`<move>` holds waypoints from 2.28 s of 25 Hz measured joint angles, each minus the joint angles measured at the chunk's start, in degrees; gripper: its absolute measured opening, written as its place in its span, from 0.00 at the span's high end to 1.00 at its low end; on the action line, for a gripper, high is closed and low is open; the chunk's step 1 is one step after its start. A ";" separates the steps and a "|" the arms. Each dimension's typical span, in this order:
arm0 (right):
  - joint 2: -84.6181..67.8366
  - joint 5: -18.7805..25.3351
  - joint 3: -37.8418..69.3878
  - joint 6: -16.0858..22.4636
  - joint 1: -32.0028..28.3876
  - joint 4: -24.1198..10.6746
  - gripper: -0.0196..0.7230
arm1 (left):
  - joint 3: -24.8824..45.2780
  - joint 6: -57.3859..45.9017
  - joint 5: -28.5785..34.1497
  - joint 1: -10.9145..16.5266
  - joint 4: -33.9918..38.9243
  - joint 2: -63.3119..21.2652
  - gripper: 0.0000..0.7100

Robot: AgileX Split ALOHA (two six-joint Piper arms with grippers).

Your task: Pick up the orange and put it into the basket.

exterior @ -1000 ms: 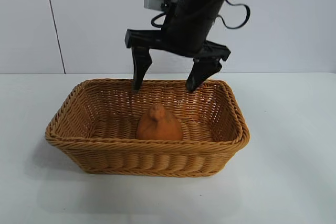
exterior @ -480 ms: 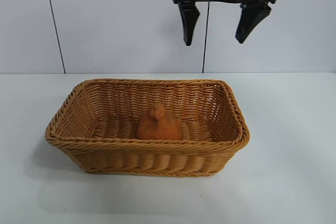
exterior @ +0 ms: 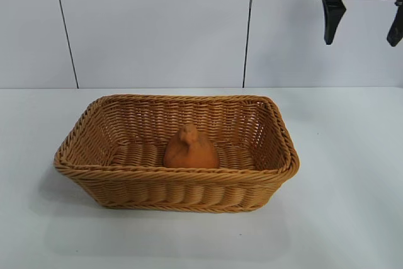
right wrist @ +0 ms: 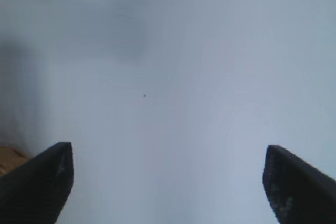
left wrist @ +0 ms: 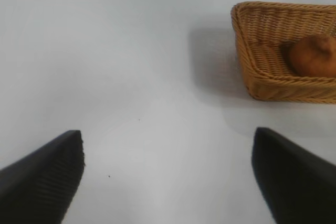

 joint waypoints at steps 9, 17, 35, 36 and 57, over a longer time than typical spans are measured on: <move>-0.85 0.25 0.87 -0.51 -0.94 1.00 0.06 | 0.00 0.00 0.00 0.00 0.00 0.00 0.13; -12.92 0.25 16.96 -1.77 -0.94 1.13 0.06 | 0.00 0.00 0.00 0.00 0.00 0.00 0.13; -59.37 -4.52 67.57 -1.90 -0.94 1.73 0.06 | 0.00 0.00 0.00 0.00 0.00 0.00 0.13; -62.53 -6.23 70.01 -1.90 -0.94 1.73 0.06 | 0.00 0.00 0.00 0.00 0.00 0.00 0.13; -109.22 -11.03 81.61 -1.96 -0.94 1.73 0.06 | 0.00 0.00 0.00 0.00 0.00 0.00 0.13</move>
